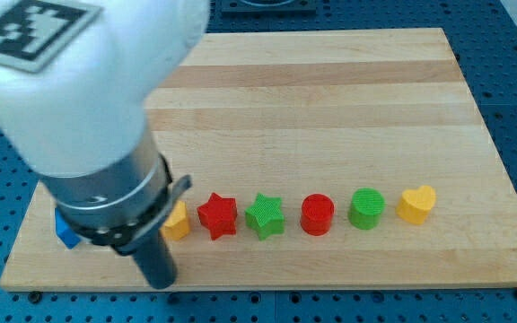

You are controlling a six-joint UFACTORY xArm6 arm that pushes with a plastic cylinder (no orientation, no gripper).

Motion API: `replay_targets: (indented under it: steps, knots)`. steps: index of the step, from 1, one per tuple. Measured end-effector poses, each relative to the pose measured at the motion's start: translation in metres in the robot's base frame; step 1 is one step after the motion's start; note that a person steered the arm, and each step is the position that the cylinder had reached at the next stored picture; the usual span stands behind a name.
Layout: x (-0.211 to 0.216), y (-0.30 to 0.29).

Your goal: Nudge the yellow hexagon little bit right

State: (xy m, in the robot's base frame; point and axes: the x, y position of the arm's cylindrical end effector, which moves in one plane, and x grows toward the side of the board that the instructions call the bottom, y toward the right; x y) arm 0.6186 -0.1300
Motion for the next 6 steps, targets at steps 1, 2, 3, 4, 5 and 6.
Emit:
replay_targets:
  steps: [1, 2, 3, 4, 5, 6]
  knots:
    - [-0.001, -0.041]
    - [-0.001, -0.106]
    - [-0.001, -0.123]
    - [-0.001, -0.095]
    - [-0.005, -0.075]
    - [-0.007, -0.096]
